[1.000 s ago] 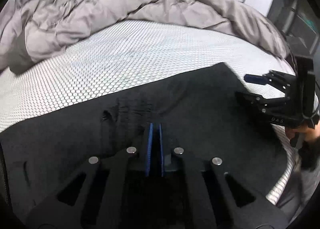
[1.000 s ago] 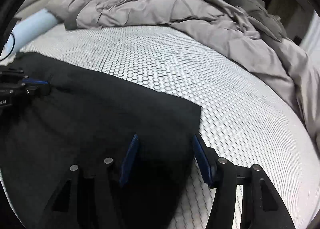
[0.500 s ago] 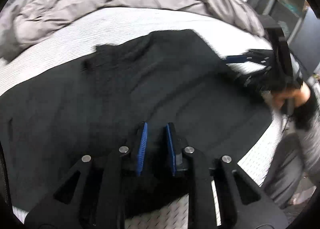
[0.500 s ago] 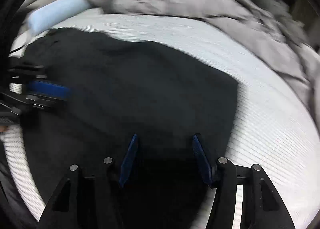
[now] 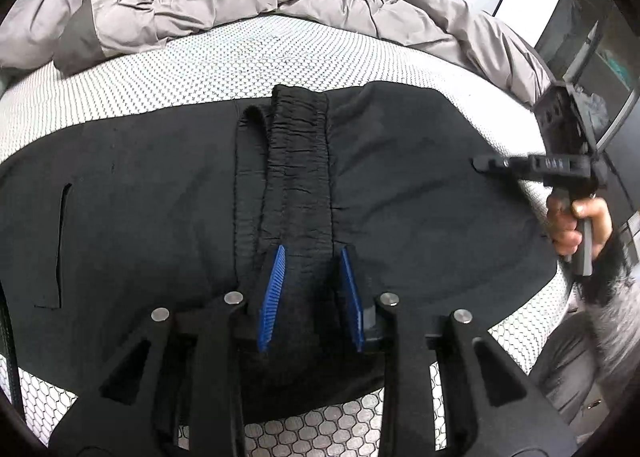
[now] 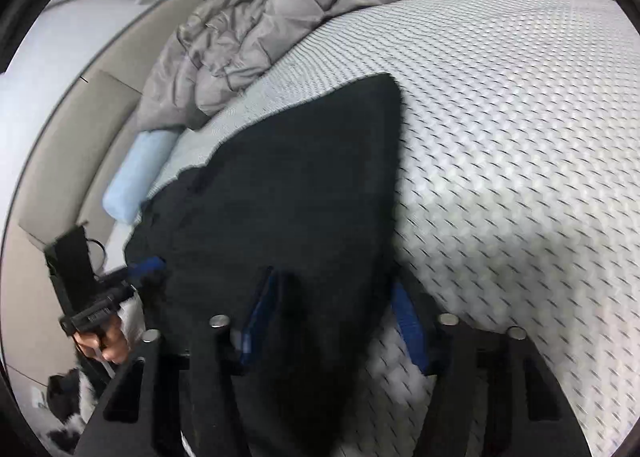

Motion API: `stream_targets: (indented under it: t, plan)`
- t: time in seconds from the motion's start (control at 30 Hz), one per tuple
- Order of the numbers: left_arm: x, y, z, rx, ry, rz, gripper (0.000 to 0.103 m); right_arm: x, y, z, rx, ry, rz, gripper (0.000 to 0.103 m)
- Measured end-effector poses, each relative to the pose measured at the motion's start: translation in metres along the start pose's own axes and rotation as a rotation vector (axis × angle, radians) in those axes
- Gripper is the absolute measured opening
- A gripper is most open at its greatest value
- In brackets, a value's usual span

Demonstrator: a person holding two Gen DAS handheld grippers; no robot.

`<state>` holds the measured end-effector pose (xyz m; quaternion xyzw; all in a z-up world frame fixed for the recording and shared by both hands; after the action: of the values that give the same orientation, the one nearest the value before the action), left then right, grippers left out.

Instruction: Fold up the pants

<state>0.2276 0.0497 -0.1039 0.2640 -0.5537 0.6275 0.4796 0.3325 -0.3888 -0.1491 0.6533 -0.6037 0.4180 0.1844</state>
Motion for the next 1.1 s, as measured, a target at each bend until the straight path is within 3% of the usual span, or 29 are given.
stream_targets:
  t: [0.07, 0.2, 0.27, 0.3, 0.33, 0.4, 0.47, 0.53, 0.57, 0.63, 0.7, 0.83, 0.87, 0.93, 1.0, 1.1]
  plan:
    - [-0.003, -0.001, 0.005, 0.000, 0.005, 0.003, 0.025, 0.001, -0.011, -0.003, -0.025, -0.018, 0.016, 0.012]
    - [-0.013, -0.006, 0.022, -0.035, -0.002, -0.024, 0.025, 0.033, -0.027, -0.026, 0.065, 0.065, 0.130, 0.008]
    - [-0.020, -0.008, 0.031, -0.064, -0.042, -0.039, 0.025, 0.033, -0.034, -0.025, 0.128, 0.200, 0.123, 0.013]
    - [-0.018, -0.008, 0.034, -0.075, -0.062, -0.034, 0.025, 0.024, -0.033, -0.017, 0.137, 0.281, 0.090, 0.025]
    - [-0.016, -0.009, 0.036, -0.077, -0.067, -0.026, 0.025, 0.011, -0.029, 0.000, 0.107, 0.342, 0.032, 0.030]
    - [-0.005, -0.009, 0.040, -0.082, -0.077, 0.006, 0.025, 0.015, -0.025, 0.006, 0.068, 0.317, 0.055, 0.032]
    - [0.006, -0.010, 0.051, -0.102, -0.125, 0.057, 0.025, 0.033, -0.023, -0.005, 0.083, 0.383, 0.091, 0.036]
    - [0.003, -0.013, 0.071, -0.135, -0.078, 0.065, 0.025, 0.055, -0.014, -0.030, 0.148, 0.417, 0.172, 0.042]
    - [-0.002, -0.014, 0.080, -0.160, -0.052, 0.056, 0.025, 0.056, -0.010, -0.042, 0.162, 0.403, 0.168, 0.042]
    - [-0.021, -0.013, 0.106, -0.239, -0.012, 0.011, 0.025, 0.041, 0.002, -0.069, 0.213, 0.347, 0.117, 0.042]
    - [-0.035, -0.011, 0.114, -0.279, -0.021, -0.023, 0.025, 0.016, 0.015, -0.097, 0.316, 0.354, 0.064, 0.042]
    - [-0.037, -0.002, 0.099, -0.258, -0.022, -0.047, 0.025, -0.037, 0.038, -0.115, 0.488, 0.474, -0.064, 0.042]
    - [-0.036, 0.002, 0.090, -0.241, -0.036, -0.053, 0.025, -0.035, 0.041, -0.113, 0.511, 0.506, -0.064, 0.042]
    - [-0.030, 0.009, 0.072, -0.191, 0.007, -0.051, 0.025, -0.012, 0.048, -0.090, 0.488, 0.577, -0.051, 0.042]
    - [-0.024, 0.011, 0.070, -0.182, 0.030, -0.036, 0.025, 0.014, 0.054, -0.063, 0.406, 0.579, -0.033, 0.043]
    - [-0.024, 0.010, 0.071, -0.210, -0.004, -0.029, 0.025, 0.040, 0.065, -0.027, 0.221, 0.410, 0.002, 0.044]
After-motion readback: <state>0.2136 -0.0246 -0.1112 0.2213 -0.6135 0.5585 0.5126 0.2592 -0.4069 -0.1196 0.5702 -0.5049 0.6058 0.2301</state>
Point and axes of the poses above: each gripper's, at about its wrist camera, not at the fingertips, and x roughly against the way its jaws point, z to its right, y to its underside, the point moved 5 cm from there along -x, roughly the way its jaws point, and after that the axes turned 10 degrees about -z, right-handed, at the moved point
